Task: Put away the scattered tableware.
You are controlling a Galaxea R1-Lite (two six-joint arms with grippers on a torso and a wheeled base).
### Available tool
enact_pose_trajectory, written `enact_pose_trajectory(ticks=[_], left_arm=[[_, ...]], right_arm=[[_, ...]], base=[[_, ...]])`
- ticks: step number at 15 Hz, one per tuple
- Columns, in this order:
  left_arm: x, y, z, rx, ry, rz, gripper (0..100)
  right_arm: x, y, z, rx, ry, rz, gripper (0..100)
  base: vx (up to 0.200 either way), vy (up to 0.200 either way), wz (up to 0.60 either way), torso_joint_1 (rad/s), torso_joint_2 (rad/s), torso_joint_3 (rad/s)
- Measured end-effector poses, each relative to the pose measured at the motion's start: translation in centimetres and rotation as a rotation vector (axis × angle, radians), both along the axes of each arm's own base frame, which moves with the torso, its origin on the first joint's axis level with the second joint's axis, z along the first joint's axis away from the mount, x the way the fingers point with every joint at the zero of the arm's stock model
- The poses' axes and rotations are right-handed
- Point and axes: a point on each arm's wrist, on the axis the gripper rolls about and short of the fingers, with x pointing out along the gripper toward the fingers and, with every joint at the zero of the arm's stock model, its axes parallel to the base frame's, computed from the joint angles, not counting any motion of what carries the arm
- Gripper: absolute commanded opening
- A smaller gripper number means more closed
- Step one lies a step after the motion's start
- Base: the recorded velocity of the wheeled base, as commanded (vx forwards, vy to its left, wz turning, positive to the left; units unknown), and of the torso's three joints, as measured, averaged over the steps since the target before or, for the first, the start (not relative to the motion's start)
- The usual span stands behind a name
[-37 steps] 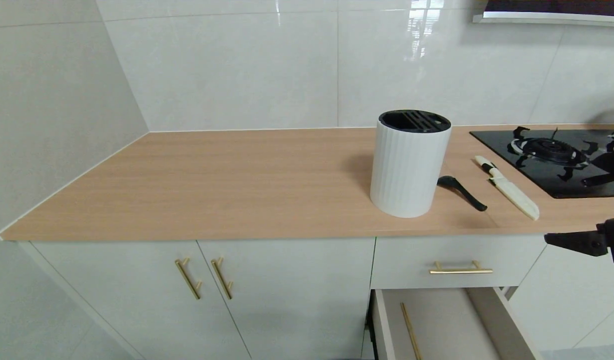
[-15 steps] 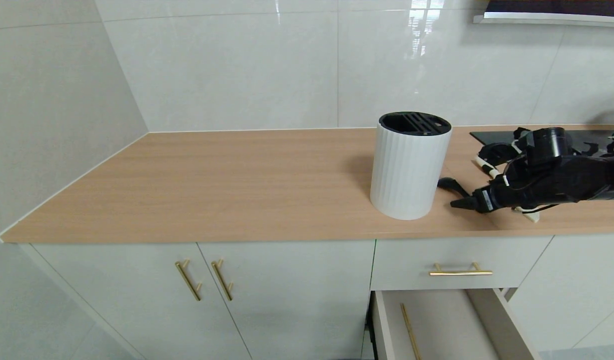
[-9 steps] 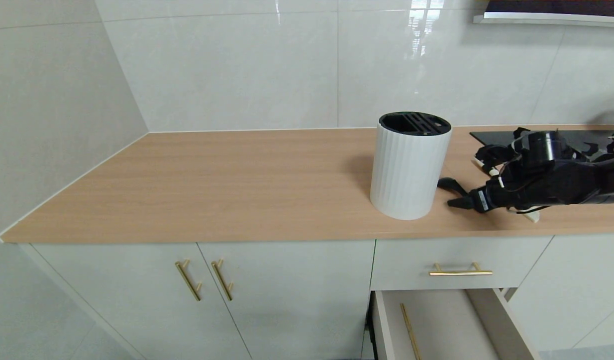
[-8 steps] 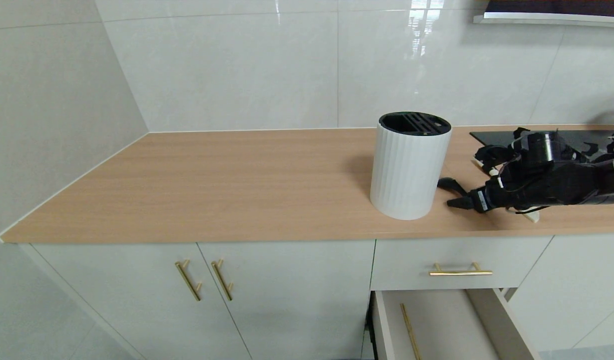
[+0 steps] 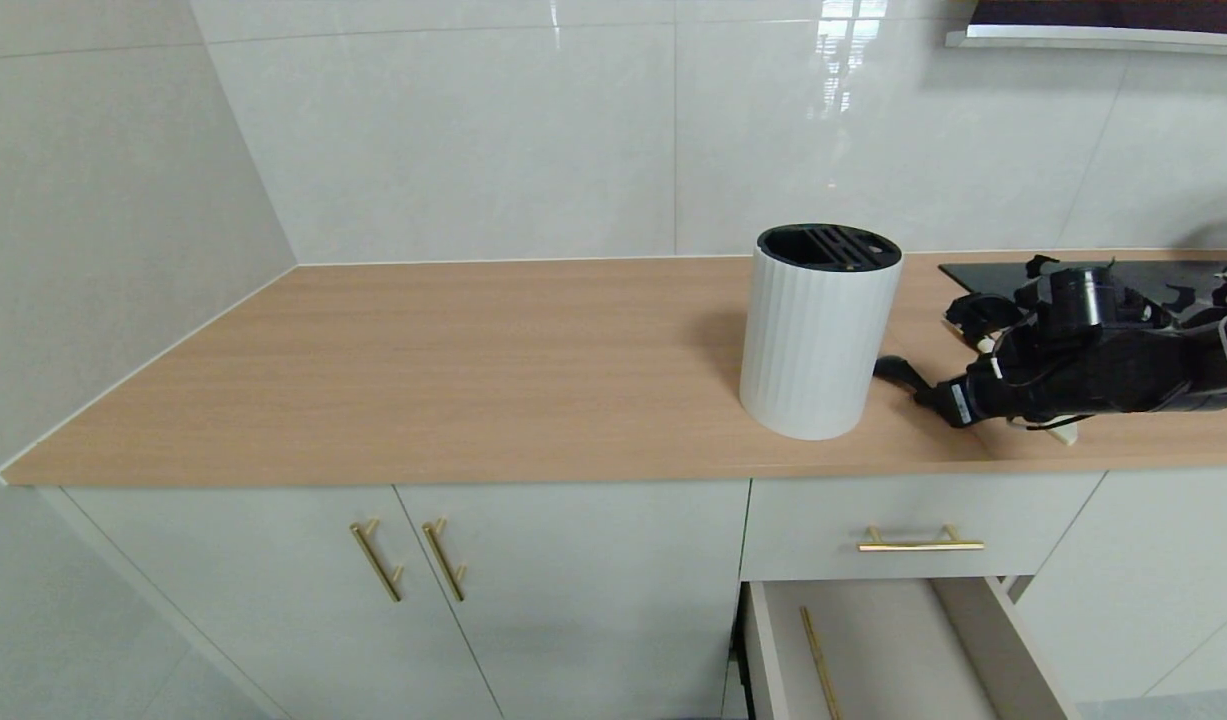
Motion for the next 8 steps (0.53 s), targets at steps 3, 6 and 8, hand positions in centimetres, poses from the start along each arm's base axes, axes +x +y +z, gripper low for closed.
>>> enact_pose_trajectory(ticks=[3,6,8], left_arm=[[0.0,0.0,0.0,0.0,0.0,0.0,100],[0.0,0.0,0.0,0.0,0.0,0.0,100],[0.0,0.0,0.0,0.0,0.0,0.0,100]], right_arm=[[-0.1,0.0,0.2,0.008,0.001,-0.013,0],[-1.4,0.0,1.4,0.059,0.03,-0.064,0],[-4.3,0.0,3.7,0.102,0.051,-0.124,0]], base=[[0.0,0.0,0.0,0.0,0.0,0.0],[0.0,0.0,0.0,0.0,0.0,0.0],[0.0,0.0,0.0,0.0,0.0,0.0]])
